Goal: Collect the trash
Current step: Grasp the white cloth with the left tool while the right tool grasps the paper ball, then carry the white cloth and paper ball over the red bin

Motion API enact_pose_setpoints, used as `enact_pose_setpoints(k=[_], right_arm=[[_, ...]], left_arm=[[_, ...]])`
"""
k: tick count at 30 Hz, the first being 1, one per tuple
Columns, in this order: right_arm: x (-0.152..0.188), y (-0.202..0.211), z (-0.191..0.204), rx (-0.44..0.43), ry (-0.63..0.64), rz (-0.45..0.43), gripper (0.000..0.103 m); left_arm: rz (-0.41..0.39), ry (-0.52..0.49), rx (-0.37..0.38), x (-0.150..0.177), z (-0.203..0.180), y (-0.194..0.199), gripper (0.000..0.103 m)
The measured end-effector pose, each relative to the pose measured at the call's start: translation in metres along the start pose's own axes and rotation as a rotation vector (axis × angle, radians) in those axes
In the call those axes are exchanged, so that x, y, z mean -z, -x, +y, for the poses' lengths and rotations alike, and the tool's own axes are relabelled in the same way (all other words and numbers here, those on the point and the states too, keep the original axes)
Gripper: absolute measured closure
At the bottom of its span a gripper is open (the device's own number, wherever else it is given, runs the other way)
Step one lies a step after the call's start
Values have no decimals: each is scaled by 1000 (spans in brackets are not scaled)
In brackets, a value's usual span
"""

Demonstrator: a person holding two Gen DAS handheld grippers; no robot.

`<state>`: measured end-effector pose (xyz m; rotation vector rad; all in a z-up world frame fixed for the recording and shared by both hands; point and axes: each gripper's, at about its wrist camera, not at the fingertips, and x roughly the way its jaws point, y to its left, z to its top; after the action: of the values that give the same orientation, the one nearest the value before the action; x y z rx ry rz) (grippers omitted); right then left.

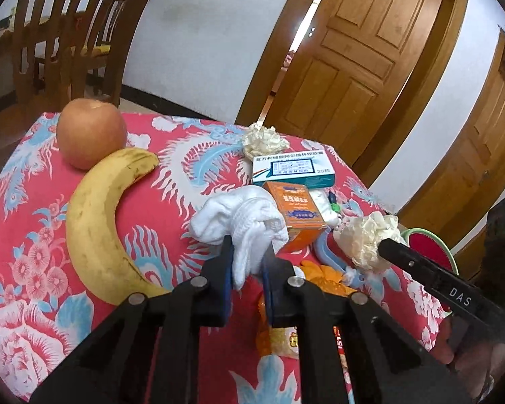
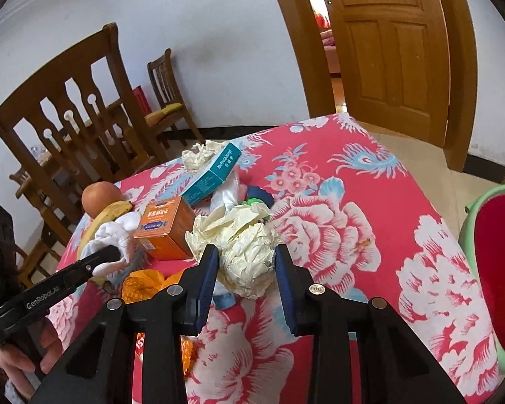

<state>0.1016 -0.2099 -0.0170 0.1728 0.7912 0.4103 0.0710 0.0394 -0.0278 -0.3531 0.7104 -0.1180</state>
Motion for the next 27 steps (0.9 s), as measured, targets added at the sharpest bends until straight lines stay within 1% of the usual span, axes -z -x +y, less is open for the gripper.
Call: enact_pose_setpoints(k=[4,8,10,14,16,17,18,19,20,21,22,23,24,27], right_arm=[[1,4,-2,1,7,3,68],[-1,14,-6,-10,15,-10,68],[-3,22,-10,-17,11,-30,68],[-3,36,-22,-26,-10,-64,68],[1,42,-30,-40,-16,-89,68],[3,43,-36,-49,-23,-89,68],[4,42,-42,-54,-37,-66,68],[6,46,-46,-61,-44,-70,68],[9,51,-52,-74,-42,-95,68],[11,54,-56,-80,-34,-94,68],[12,52,-59,-75,-29,-72,67],[14,51,-65,-44,-29,-51,67],[15,52,-70,-17,-32,-49,67],[16,65,-79,-26,-39,-71,67]], left_arm=[[-18,-2,-1,4,-6,8,89],[-58,-49,-14,3,-24,23,89],[-64,-55,-4,2,-33,28,89],[-65,-71,47,2,-58,32,89],[-60,-86,63,4,-70,30,89],[-59,-93,71,6,-77,30,89],[-58,-98,80,7,-84,28,89],[-56,-101,89,8,-90,26,89],[-51,-107,97,9,-97,23,89],[-49,-111,100,9,-101,21,89],[-47,-116,102,10,-106,17,89],[-41,-117,105,11,-111,13,89],[-34,-115,111,11,-114,10,89],[-16,-106,136,14,-127,1,89]])
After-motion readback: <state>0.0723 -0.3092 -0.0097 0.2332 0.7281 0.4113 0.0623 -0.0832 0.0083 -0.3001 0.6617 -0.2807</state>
